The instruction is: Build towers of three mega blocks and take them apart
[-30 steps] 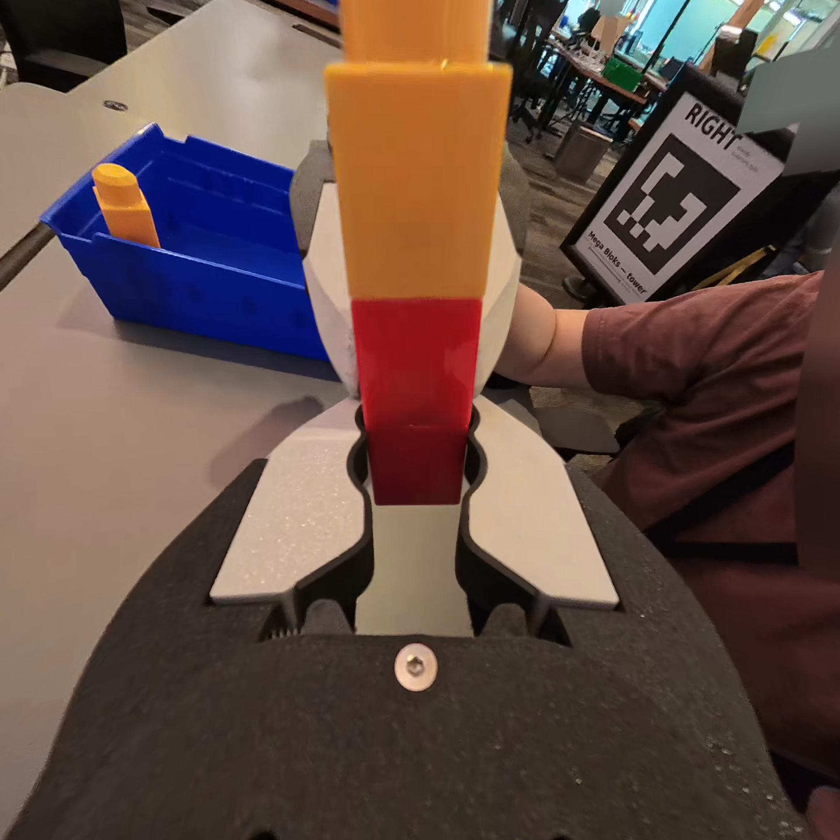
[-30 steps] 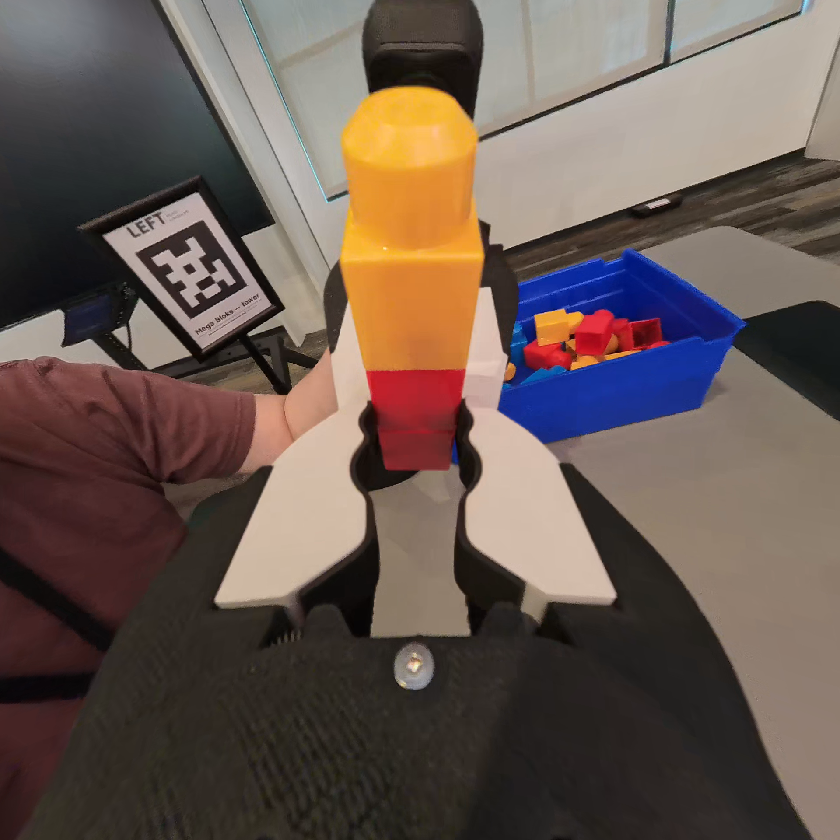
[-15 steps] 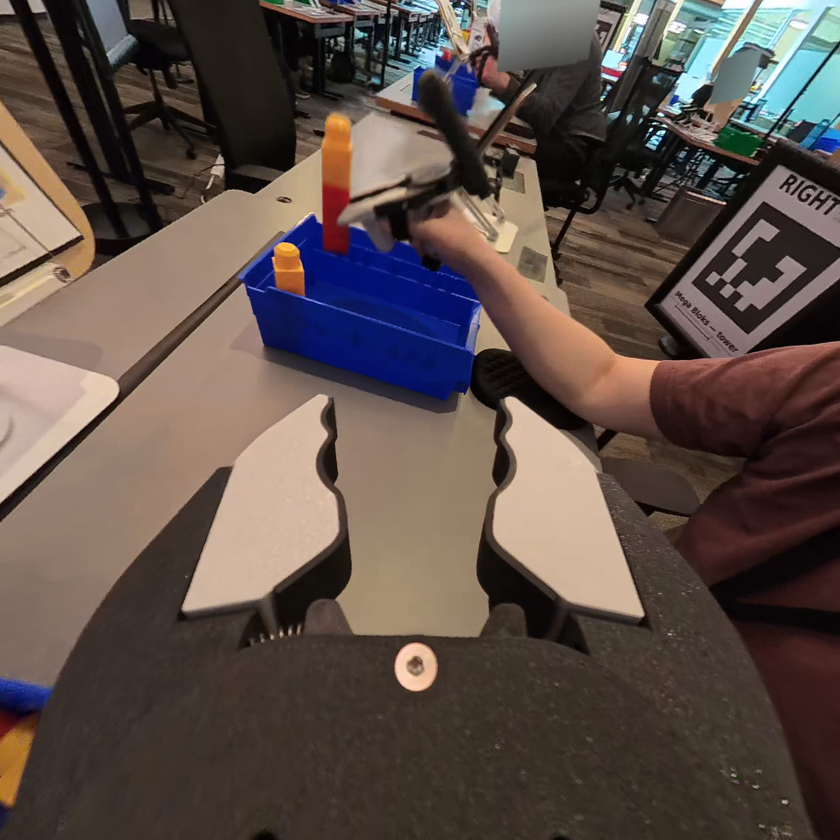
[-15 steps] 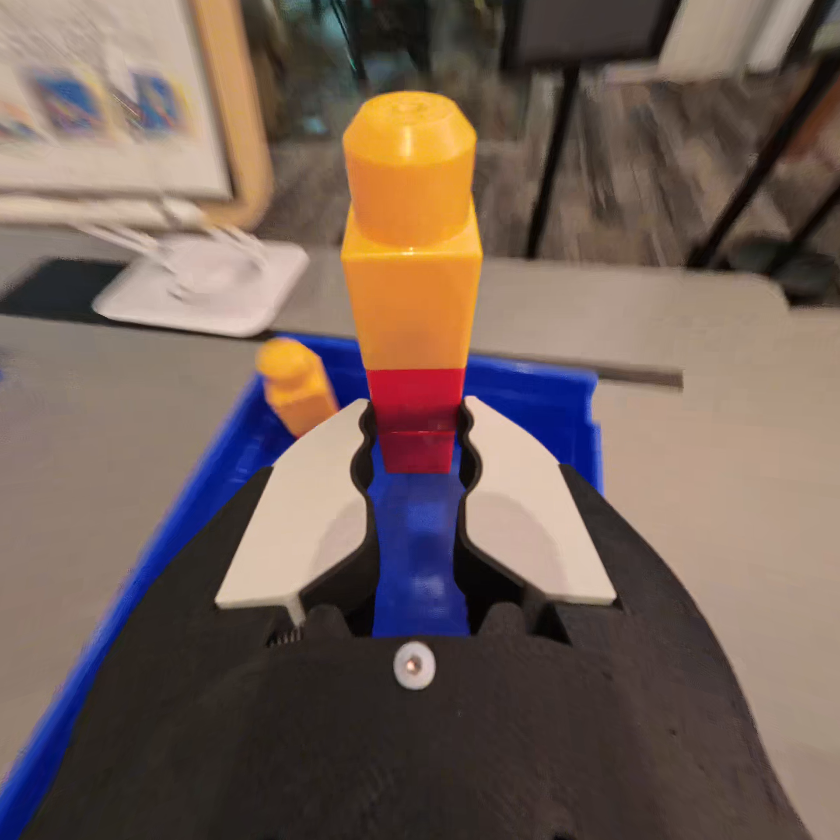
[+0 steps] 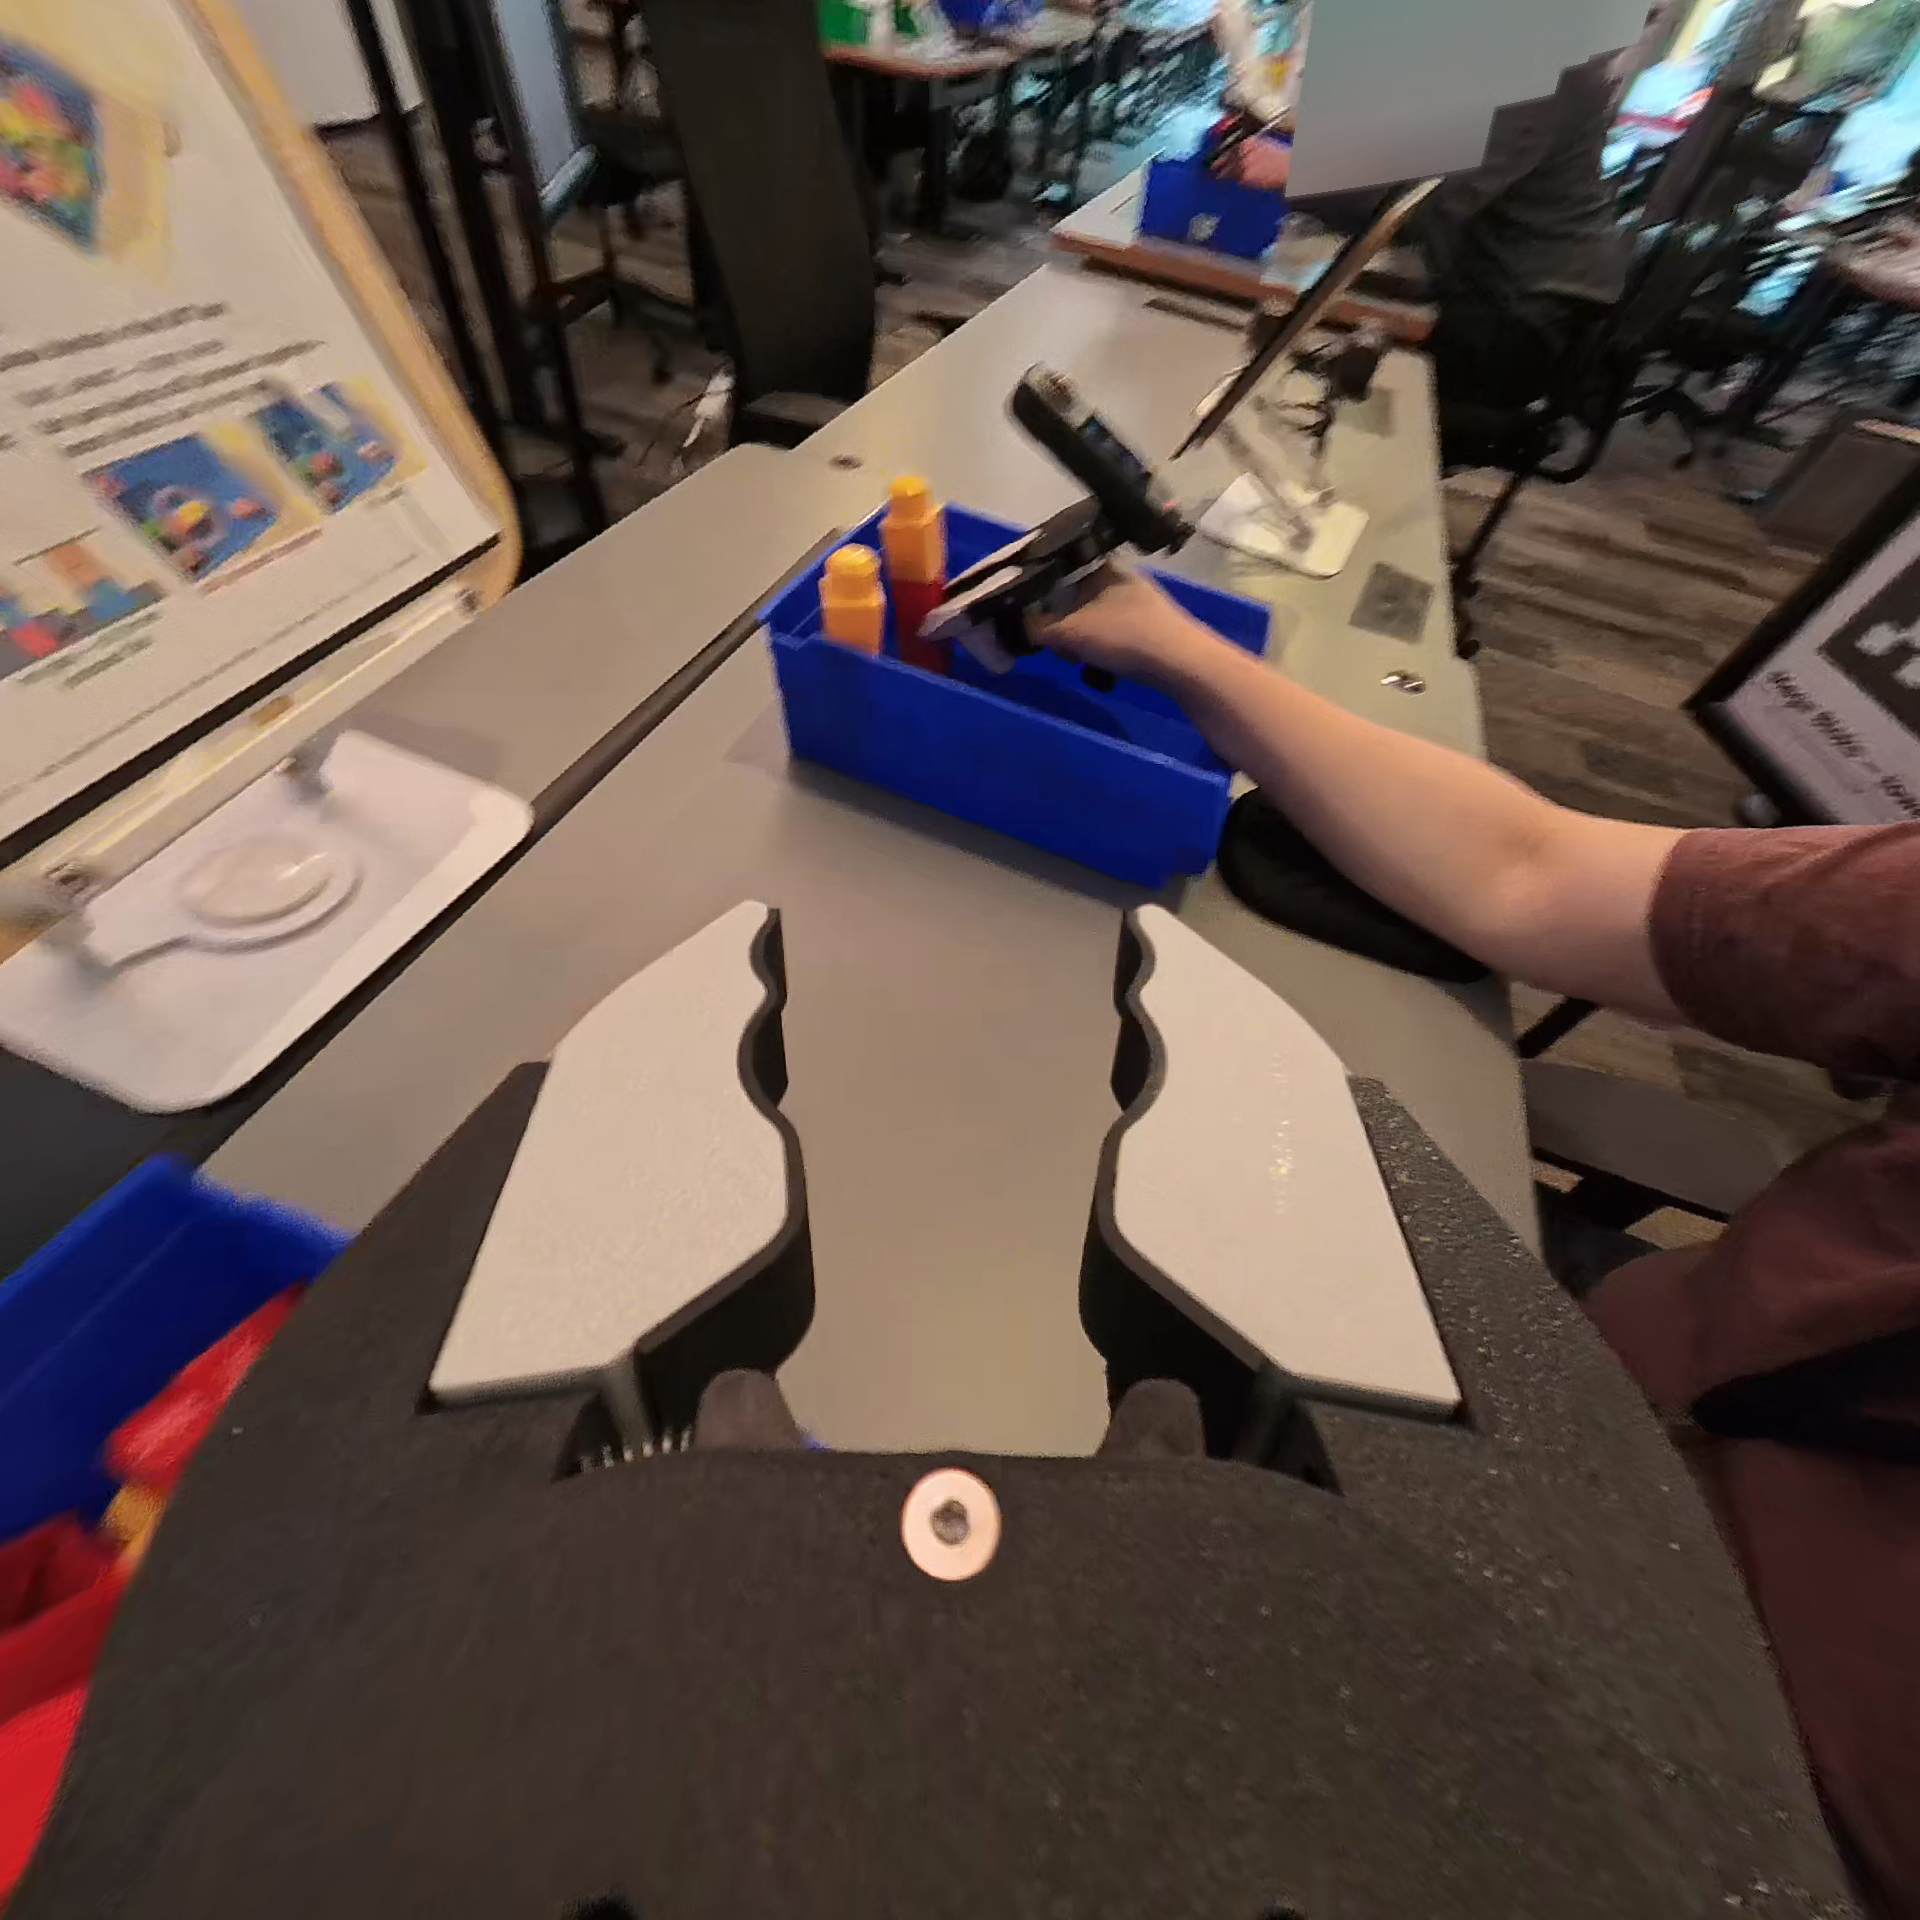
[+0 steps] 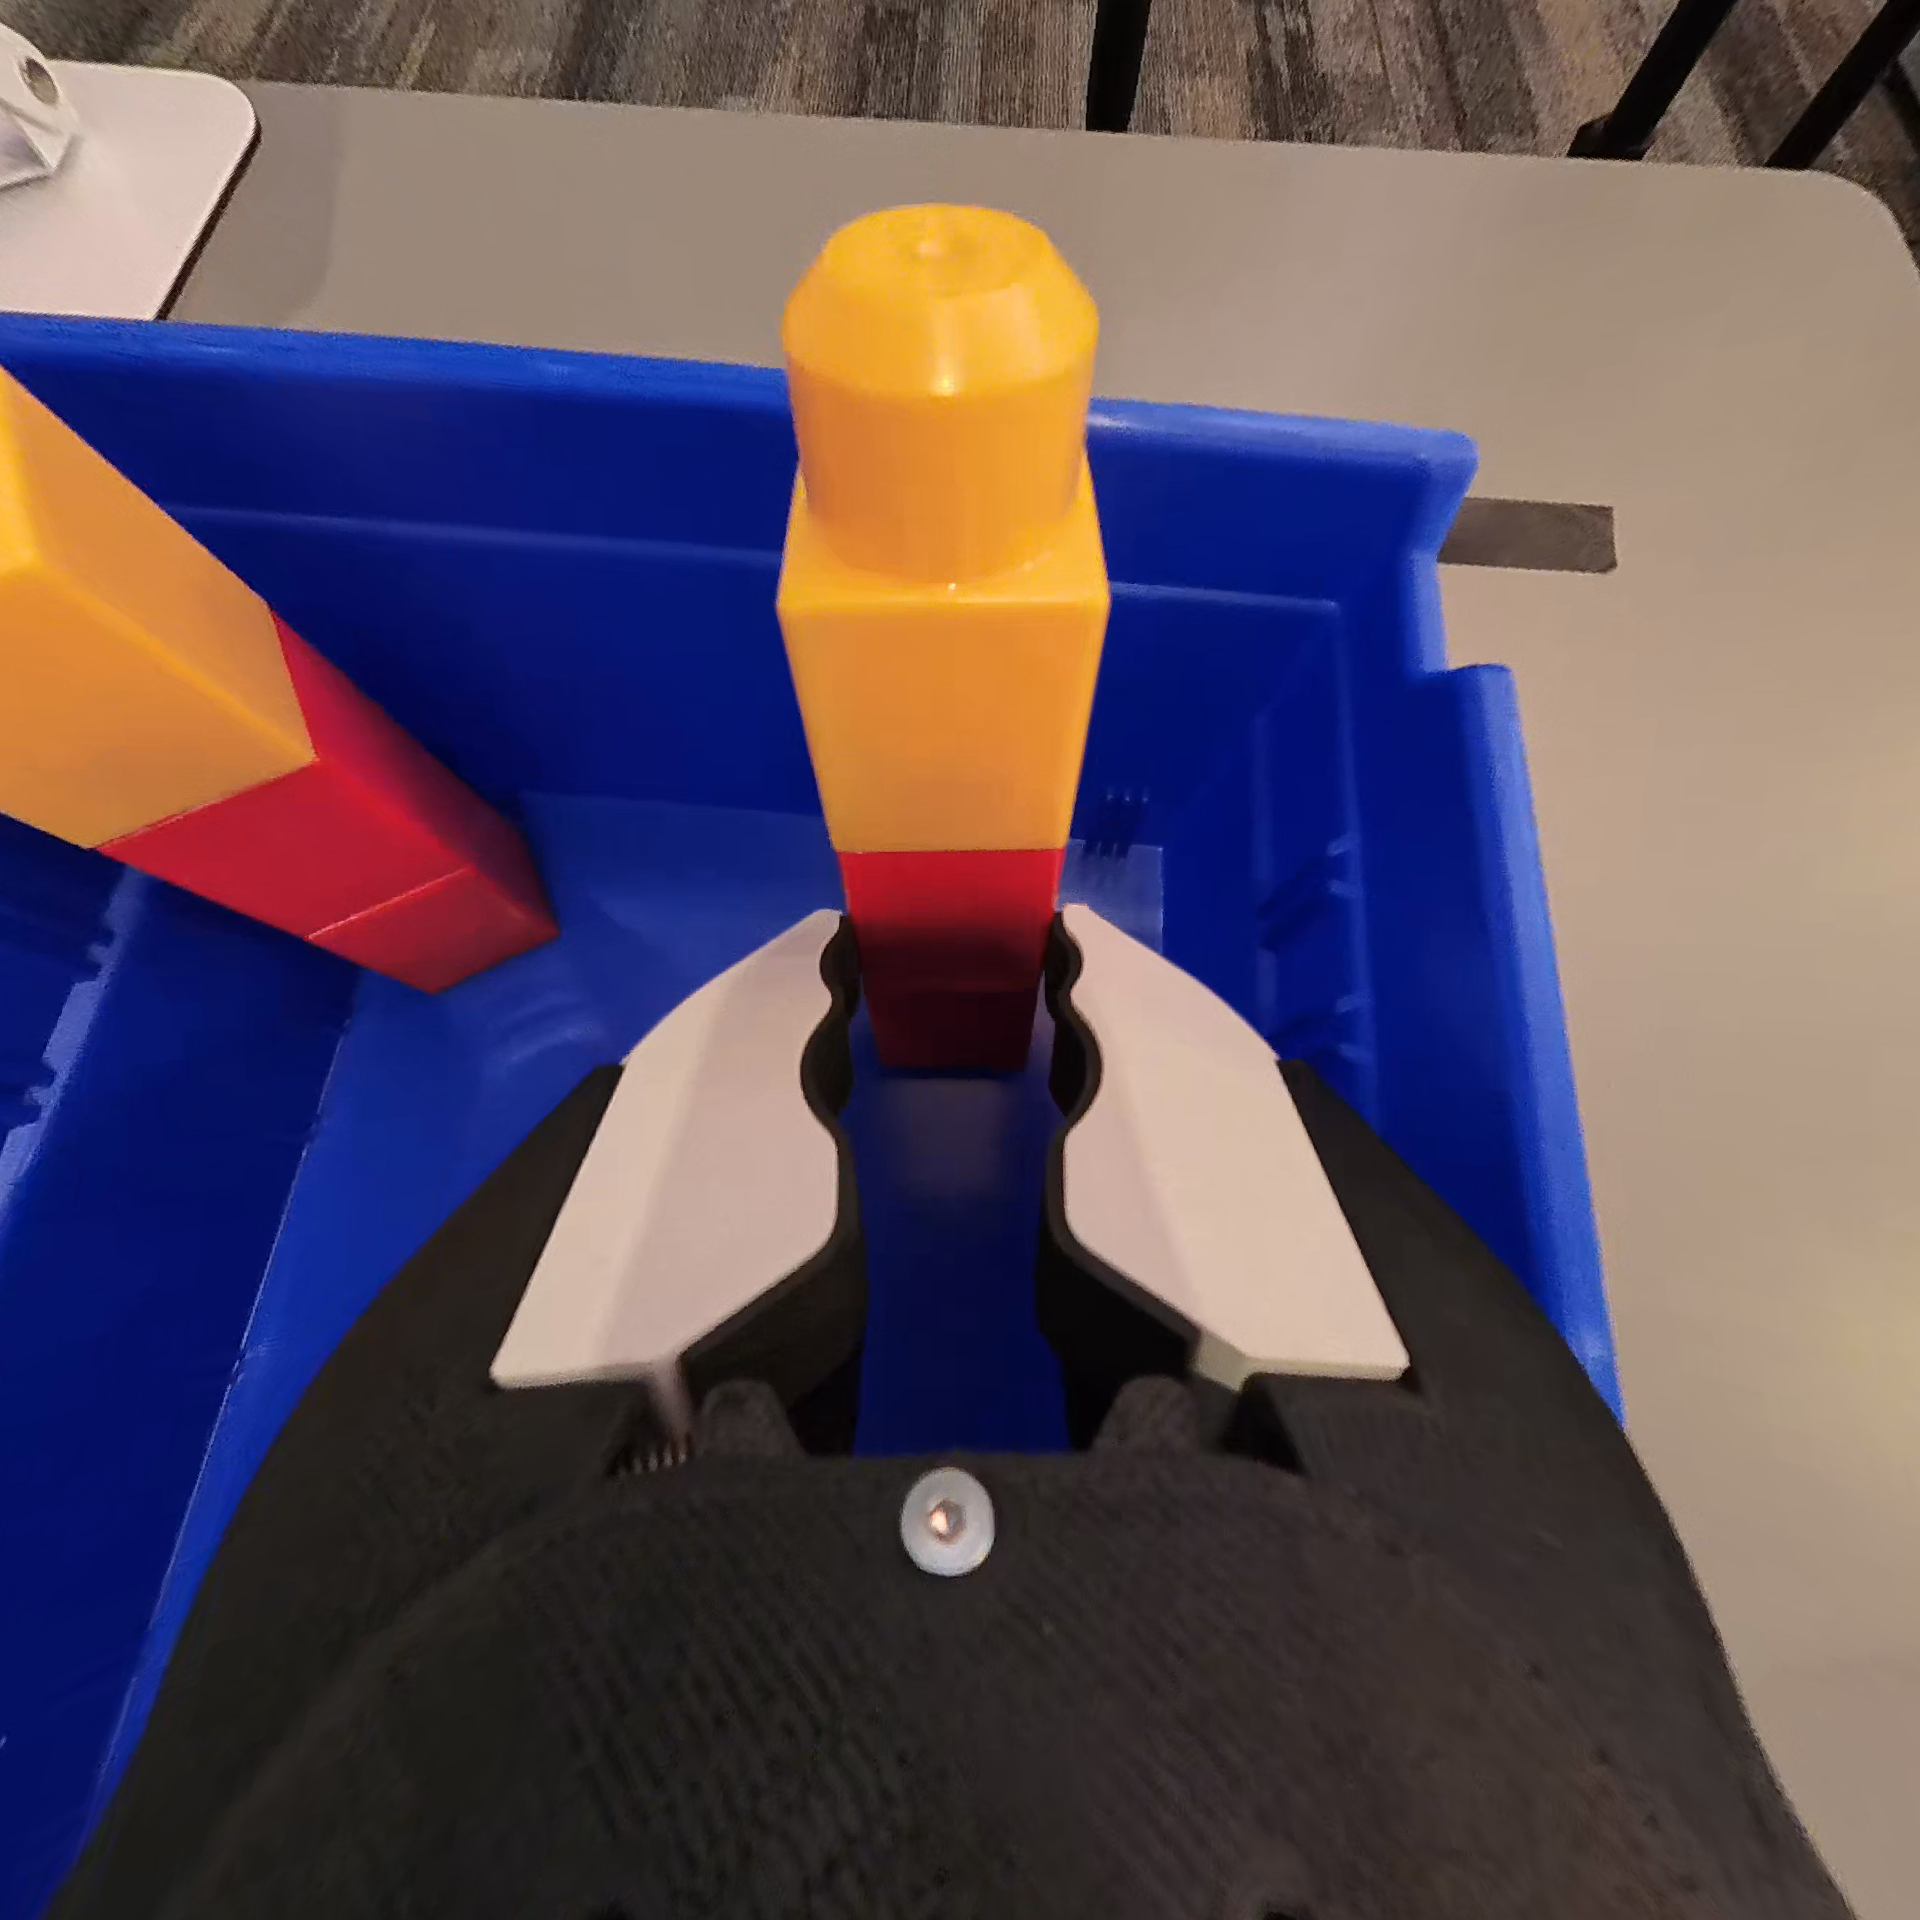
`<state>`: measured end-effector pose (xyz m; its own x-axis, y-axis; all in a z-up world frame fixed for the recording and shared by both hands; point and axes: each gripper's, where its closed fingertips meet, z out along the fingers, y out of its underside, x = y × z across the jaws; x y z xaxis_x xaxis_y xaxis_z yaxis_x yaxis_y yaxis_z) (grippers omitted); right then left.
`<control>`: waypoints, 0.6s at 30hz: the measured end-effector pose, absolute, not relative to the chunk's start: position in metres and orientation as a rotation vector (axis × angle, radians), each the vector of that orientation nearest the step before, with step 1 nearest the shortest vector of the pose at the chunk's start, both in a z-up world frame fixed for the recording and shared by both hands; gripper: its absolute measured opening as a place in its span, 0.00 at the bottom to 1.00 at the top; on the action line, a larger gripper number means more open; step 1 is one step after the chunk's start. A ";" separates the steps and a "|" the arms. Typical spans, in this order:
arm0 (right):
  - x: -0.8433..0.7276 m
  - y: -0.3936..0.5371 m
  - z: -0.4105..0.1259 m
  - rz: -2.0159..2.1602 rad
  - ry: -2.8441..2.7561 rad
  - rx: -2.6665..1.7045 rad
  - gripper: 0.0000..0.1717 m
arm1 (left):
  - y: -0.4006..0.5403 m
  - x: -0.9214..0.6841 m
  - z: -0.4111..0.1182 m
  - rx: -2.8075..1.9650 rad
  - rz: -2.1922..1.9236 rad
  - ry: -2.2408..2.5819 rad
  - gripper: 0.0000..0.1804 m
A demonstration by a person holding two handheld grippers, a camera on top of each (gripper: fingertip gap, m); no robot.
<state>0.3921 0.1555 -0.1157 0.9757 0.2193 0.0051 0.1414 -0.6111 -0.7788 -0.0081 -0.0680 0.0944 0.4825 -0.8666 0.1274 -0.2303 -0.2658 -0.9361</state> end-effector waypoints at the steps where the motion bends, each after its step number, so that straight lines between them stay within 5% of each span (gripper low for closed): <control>1: 0.392 0.155 -0.116 0.116 -0.252 -2.242 0.21 | -0.063 -0.019 0.090 -1.811 -0.768 0.902 0.34; 9: 0.394 0.152 -0.122 0.054 -0.277 -2.302 0.21 | -0.029 -0.140 0.037 -2.194 -0.297 0.561 0.32; 18: 0.383 0.145 -0.073 0.106 -0.295 -2.208 0.45 | 0.013 -0.206 -0.019 -2.357 -0.114 0.283 0.31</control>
